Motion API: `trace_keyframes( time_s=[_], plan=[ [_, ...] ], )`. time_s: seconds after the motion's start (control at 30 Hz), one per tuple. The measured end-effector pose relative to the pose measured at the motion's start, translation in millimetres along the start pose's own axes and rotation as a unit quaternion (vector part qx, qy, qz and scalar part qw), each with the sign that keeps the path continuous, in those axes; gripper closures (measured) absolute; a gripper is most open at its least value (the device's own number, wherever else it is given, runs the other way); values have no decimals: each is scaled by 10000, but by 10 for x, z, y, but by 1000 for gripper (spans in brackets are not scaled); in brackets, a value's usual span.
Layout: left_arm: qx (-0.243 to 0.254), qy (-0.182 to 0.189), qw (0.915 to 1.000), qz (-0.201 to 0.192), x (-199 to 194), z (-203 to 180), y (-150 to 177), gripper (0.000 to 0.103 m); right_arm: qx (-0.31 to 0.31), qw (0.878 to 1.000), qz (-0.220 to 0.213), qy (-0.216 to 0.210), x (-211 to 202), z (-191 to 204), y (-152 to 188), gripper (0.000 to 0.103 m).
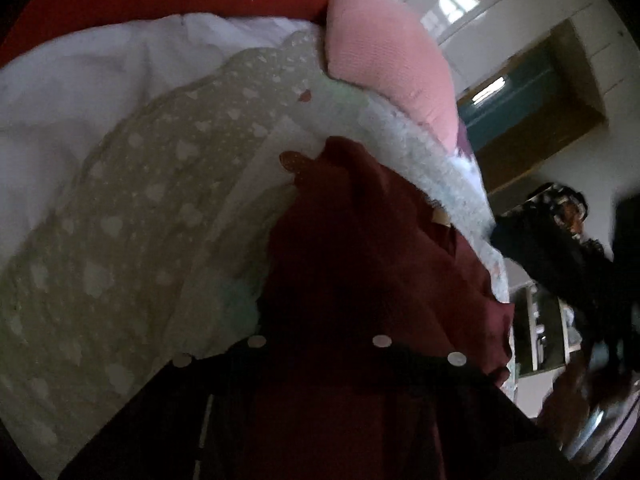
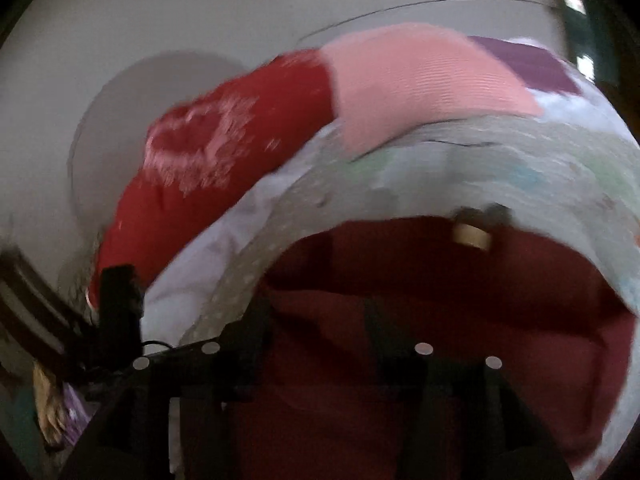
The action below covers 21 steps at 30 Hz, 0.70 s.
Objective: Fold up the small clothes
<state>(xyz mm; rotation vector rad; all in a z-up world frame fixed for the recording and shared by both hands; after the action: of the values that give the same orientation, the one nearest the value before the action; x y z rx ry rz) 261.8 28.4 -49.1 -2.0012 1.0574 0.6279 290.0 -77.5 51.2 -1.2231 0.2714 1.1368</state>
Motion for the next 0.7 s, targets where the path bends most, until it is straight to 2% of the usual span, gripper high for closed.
trace_keyframes(
  time_s=[0.13, 0.3, 0.33, 0.37, 0.4, 0.43, 0.53, 0.6, 0.67, 0.7],
  plan=[
    [185, -49, 9997, -155, -15, -18, 99, 87, -422, 9975, 559, -4, 485, 249, -45, 44],
    [257, 0, 9994, -238, -24, -3, 112, 87, -786, 9896, 1198, 87, 961, 409, 56, 45],
    [264, 11, 9993, -261, -12, 10, 104, 87, -941, 9865, 1322, 237, 1029, 419, 90, 63],
    [287, 40, 9991, -308, -15, 6, 103, 87, -1113, 9826, 1431, 405, 1088, 413, 110, 90],
    [307, 42, 9989, -340, 5, -2, 89, 87, -1326, 9780, 1478, 638, 1116, 391, 114, 95],
    [357, 11, 9987, -356, 14, -10, 95, 86, -1453, 9760, 1409, 802, 1115, 363, 78, 96],
    [528, -154, 9978, -372, 30, -20, 117, 87, -1248, 9781, 1214, 1142, 1173, 182, -66, 98],
    [642, -241, 9969, -382, 31, -25, 128, 87, -1146, 9757, 992, 1584, 1233, -3, -164, 98],
    [750, -341, 9958, -388, 24, -39, 137, 87, -564, 9803, 797, 1717, 1259, -248, -266, 98],
    [800, -388, 9953, -383, 6, -47, 142, 86, -451, 9785, 724, 1877, 1243, -351, -299, 98]
  ],
)
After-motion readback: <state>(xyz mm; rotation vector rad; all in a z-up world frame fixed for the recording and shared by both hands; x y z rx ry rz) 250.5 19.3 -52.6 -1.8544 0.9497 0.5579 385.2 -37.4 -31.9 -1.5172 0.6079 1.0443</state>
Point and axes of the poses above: each gripper's, at about its wrist camera, not at the fingertips, and x roughly the way its jaws point, z to its left, y to its underside, the point moved 10 cm from there along x, roughly the way its jaws point
